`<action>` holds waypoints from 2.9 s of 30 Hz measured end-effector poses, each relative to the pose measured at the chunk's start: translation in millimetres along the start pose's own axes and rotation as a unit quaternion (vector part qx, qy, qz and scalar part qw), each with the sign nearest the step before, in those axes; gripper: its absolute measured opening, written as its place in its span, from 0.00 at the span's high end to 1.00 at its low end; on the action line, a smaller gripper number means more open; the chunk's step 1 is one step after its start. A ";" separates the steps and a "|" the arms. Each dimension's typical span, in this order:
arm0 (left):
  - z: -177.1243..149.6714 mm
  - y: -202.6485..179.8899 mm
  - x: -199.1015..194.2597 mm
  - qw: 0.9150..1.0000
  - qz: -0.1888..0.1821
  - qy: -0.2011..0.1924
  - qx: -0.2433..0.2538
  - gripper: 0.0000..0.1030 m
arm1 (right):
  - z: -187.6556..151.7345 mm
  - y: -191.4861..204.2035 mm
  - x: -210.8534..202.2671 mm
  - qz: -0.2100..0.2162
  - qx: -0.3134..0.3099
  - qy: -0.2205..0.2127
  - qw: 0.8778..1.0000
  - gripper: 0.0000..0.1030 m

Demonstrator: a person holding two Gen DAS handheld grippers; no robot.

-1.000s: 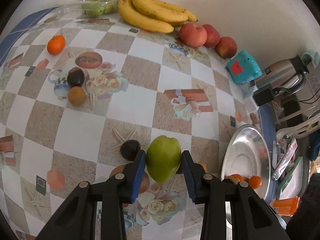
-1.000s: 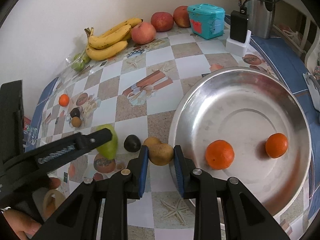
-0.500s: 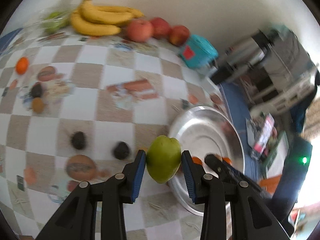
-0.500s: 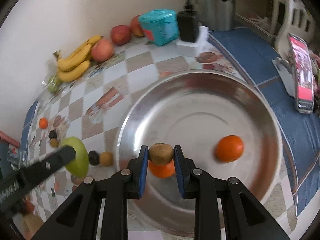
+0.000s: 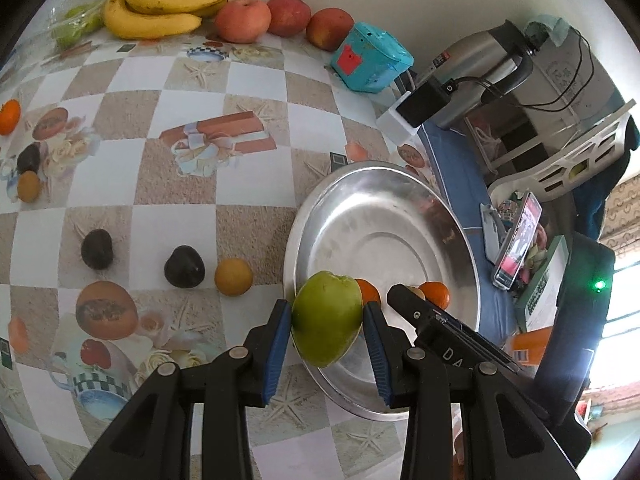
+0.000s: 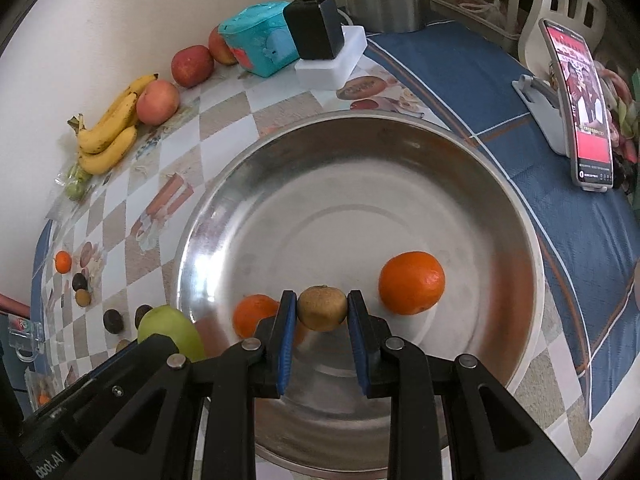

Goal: Organize fruits
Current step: 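Carry the kiwi and green pear over the steel bowl with both grippers, then open both grippers to release the kiwi and pear into the bowl, then move the right gripper toward the round kiwi beside the avocados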

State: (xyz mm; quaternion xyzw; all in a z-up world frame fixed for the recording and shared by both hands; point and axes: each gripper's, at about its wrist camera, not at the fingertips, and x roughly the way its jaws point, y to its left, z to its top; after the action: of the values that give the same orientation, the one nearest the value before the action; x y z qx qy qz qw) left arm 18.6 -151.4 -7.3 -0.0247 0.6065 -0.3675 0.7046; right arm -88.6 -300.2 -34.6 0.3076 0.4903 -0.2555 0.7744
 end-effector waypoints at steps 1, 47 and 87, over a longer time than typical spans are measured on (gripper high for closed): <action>0.1 0.2 0.2 1.000 0.000 0.000 -0.001 0.62 | -0.1 0.0 0.1 0.000 0.000 0.001 1.000 0.74; 15.5 103.5 -94.9 0.941 0.307 -0.125 -0.061 0.00 | -33.0 99.4 -18.0 0.045 -0.168 -0.025 0.984 0.44; 25.2 132.4 -50.4 0.966 0.219 -0.078 -0.110 0.04 | -25.0 129.3 -3.2 0.082 -0.196 -0.048 0.976 0.12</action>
State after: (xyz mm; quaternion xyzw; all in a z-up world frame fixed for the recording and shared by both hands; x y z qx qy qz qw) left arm 105.5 -37.7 -22.1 0.0026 0.5767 -0.1326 0.8061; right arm -14.8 -193.7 -10.7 0.1766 0.4656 -0.1044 0.8609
